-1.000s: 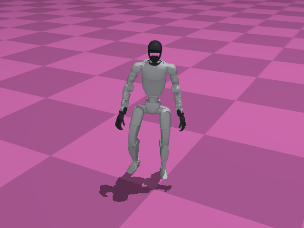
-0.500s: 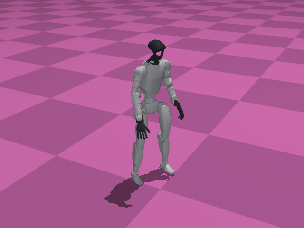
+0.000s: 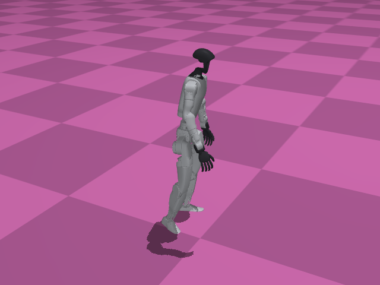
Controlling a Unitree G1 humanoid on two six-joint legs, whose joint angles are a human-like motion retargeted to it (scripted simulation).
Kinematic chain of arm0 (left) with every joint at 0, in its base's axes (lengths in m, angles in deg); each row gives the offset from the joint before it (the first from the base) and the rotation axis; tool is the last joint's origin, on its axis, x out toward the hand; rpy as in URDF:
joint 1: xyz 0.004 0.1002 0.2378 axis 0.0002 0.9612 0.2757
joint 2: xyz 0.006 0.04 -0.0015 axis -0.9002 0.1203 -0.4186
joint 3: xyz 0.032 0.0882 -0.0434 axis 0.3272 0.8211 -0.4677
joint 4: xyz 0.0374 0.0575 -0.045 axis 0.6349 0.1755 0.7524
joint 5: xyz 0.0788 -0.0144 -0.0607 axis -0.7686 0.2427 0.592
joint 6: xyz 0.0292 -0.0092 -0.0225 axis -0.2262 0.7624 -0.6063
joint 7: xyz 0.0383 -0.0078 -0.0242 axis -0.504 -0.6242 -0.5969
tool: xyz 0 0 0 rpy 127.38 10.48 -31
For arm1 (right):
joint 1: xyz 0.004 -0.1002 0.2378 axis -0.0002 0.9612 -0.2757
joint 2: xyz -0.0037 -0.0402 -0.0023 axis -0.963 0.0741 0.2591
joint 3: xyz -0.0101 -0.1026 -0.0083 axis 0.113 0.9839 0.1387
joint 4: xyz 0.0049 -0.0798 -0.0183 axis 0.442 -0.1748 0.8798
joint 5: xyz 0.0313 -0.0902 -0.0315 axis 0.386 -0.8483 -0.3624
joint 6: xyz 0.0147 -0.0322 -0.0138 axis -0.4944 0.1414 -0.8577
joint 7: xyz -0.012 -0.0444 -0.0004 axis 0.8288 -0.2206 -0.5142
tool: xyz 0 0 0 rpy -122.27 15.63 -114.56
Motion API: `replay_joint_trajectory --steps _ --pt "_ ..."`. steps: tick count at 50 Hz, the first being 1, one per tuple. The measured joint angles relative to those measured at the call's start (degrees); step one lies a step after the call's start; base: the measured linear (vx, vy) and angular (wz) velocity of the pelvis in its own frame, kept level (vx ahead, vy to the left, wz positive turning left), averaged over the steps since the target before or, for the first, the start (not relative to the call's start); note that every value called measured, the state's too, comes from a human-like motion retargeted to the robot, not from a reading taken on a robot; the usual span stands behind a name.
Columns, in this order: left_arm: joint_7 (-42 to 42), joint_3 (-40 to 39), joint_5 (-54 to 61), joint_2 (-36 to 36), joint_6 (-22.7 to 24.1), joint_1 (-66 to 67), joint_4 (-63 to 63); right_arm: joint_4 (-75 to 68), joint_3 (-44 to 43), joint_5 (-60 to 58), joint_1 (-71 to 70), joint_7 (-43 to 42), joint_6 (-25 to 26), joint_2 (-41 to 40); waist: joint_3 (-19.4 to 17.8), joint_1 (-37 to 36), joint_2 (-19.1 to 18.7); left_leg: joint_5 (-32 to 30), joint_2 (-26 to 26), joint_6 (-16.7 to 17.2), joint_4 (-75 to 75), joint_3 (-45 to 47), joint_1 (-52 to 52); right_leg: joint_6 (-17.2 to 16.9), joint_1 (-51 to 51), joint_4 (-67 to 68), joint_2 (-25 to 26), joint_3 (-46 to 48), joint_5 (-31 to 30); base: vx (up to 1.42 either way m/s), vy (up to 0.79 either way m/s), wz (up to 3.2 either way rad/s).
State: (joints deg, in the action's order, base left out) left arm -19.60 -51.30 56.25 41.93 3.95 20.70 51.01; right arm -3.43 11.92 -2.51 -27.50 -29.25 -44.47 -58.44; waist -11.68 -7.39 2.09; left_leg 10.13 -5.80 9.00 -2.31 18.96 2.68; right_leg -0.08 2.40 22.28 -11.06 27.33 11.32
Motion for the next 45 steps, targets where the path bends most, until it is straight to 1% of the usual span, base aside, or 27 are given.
replay_joint_trajectory --steps 3,5,8,10,13,15,16,20,23,25,30,32,34,37,40,43,45 --pt "0.65 0.21 0.33 -0.11 0.59 -0.27 -1.09 -0.38 0.06 -0.17 1.15 0.11 -0.41 0.10 -0.60 0.77 -0.55 0.16 -0.04 -0.14 -1.24 -4.13 -0.14 0.39 3.38 6.58 0.45 -6.92 2.67 0.05 0.04 1.23" --pt "1.09 0.18 0.91 -0.06 0.77 -0.37 -1.71 -0.66 0.10 -0.32 1.58 0.07 -0.44 0.15 -0.83 1.54 -0.86 0.05 0.10 -0.24 -1.71 -6.99 -0.23 0.32 4.50 7.57 1.18 -10.88 3.52 0.06 0.00 1.26" --pt "1.46 0.69 2.34 0.11 0.93 -0.32 -2.63 -0.85 0.34 -0.29 1.72 -0.03 -0.20 0.27 -1.06 3.03 -1.06 -0.43 0.67 -0.73 -1.64 -11.40 -0.23 0.04 4.74 4.01 3.41 -18.52 3.37 0.06 -0.04 1.30" --pt "1.68 1.63 3.25 0.12 1.20 -0.15 -3.24 -0.76 0.65 -0.17 1.74 -0.29 -0.06 0.28 -1.15 4.08 -0.74 -0.80 1.46 -1.23 -1.24 -14.42 -0.16 -0.73 4.40 0.03 5.59 -25.89 2.81 0.06 -0.09 1.37" --pt "1.84 3.83 3.53 -0.06 1.91 0.47 -4.29 -0.10 1.28 -0.15 2.23 -0.66 0.00 0.17 -0.96 5.07 0.69 -1.41 3.45 -1.99 -0.34 -18.81 -0.19 -3.19 3.13 -6.45 8.22 -37.61 0.57 0.05 -0.14 1.38" --pt "1.78 5.17 2.89 -0.20 2.41 0.60 -4.94 0.42 1.58 -0.22 2.54 -0.65 0.01 0.08 -0.86 4.94 1.84 -2.01 4.88 -2.24 0.38 -21.50 -0.40 -4.67 2.20 -9.95 8.58 -41.88 -2.03 0.03 -0.16 1.29" --pt "1.74 5.53 2.27 -0.18 2.65 0.48 -5.20 0.59 1.63 -0.25 2.61 -0.55 -0.04 0.05 -0.89 4.50 2.26 -2.43 5.42 -2.16 0.80 -22.84 -0.58 -5.01 1.81 -11.04 8.21 -41.74 -3.11 0.01 -0.17 1.22" --pt "2.03 4.86 -0.07 0.65 3.80 0.42 -6.60 0.84 1.64 -0.34 2.98 -0.06 -0.70 0.28 -1.06 1.89 2.82 -4.23 6.60 -1.25 2.72 -28.51 -1.62 -5.78 0.52 -13.57 6.08 -35.88 -4.77 -0.03 -0.18 1.21" --pt "2.65 2.04 0.10 1.92 4.33 1.25 -8.75 0.55 1.32 -0.50 3.11 0.36 -0.93 0.85 -1.30 -0.10 2.85 -4.51 6.84 -1.13 3.51 -29.34 -2.98 -7.28 -0.13 -14.76 4.59 -30.52 -5.22 -0.06 -0.17 1.42" --pt "2.95 0.03 1.07 2.61 4.03 1.99 -10.62 0.28 0.97 -0.41 2.93 0.48 -0.51 1.31 -1.50 -1.06 3.18 -3.58 6.86 -1.77 2.80 -25.14 -4.31 -8.46 -0.29 -15.26 3.40 -27.04 -5.52 -0.08 -0.15 1.64" --pt "2.07 -2.96 3.70 2.59 1.56 3.15 -13.84 -0.73 -0.58 0.46 1.32 0.59 1.94 1.96 -1.73 -2.03 4.87 1.29 6.03 -5.05 -3.60 -3.92 -7.28 -9.47 0.15 -14.93 0.05 -17.77 -5.29 -0.07 -0.11 1.78" --pt "1.74 -3.61 3.98 2.09 0.68 3.72 -13.95 -1.01 -1.16 0.97 0.81 0.39 2.51 1.91 -1.35 -2.17 5.57 3.43 5.74 -5.97 -6.18 1.70 -7.52 -9.61 0.25 -14.73 -0.97 -14.33 -5.02 -0.04 -0.06 1.66" --pt "1.63 -4.32 4.05 1.60 0.05 4.35 -13.47 -1.08 -1.68 1.44 0.47 0.10 2.66 1.72 -0.73 -2.17 6.09 5.48 5.37 -6.05 -7.91 5.56 -7.21 -9.78 0.12 -14.72 -1.60 -10.98 -4.76 -0.02 -0.02 1.58" --pt "1.77 -5.63 4.15 1.17 -0.47 5.26 -12.05 -0.75 -2.49 1.88 0.31 -0.32 2.33 1.33 0.56 -1.76 6.30 7.03 4.12 -4.83 -8.50 10.59 -5.78 -10.04 -0.42 -14.95 -1.76 -5.89 -4.38 0.00 0.03 1.54" --pt "1.82 -6.97 4.52 1.19 -0.61 5.64 -10.00 -0.05 -3.49 1.95 0.32 -0.40 1.72 1.02 1.80 -0.94 5.63 4.68 2.29 -2.90 -6.43 14.90 -3.68 -10.07 -1.41 -15.25 -1.02 -0.67 -3.91 0.01 0.08 1.53" --pt "1.40 -7.25 4.99 1.57 -0.50 5.88 -7.81 0.73 -4.47 2.20 0.81 -0.26 1.02 1.00 2.28 -0.35 4.15 2.01 1.40 -0.54 -2.65 13.56 -1.93 -8.91 -2.96 -14.33 -0.16 4.43 -3.15 0.01 0.14 1.46" --pt "1.01 -6.81 5.22 1.83 -0.46 5.83 -6.34 1.07 -5.01 2.54 1.13 -0.23 0.62 1.09 2.00 0.02 2.85 1.45 1.04 0.68 -0.54 10.17 -1.07 -6.58 -3.81 -11.97 0.03 7.43 -2.63 0.02 0.16 1.48"
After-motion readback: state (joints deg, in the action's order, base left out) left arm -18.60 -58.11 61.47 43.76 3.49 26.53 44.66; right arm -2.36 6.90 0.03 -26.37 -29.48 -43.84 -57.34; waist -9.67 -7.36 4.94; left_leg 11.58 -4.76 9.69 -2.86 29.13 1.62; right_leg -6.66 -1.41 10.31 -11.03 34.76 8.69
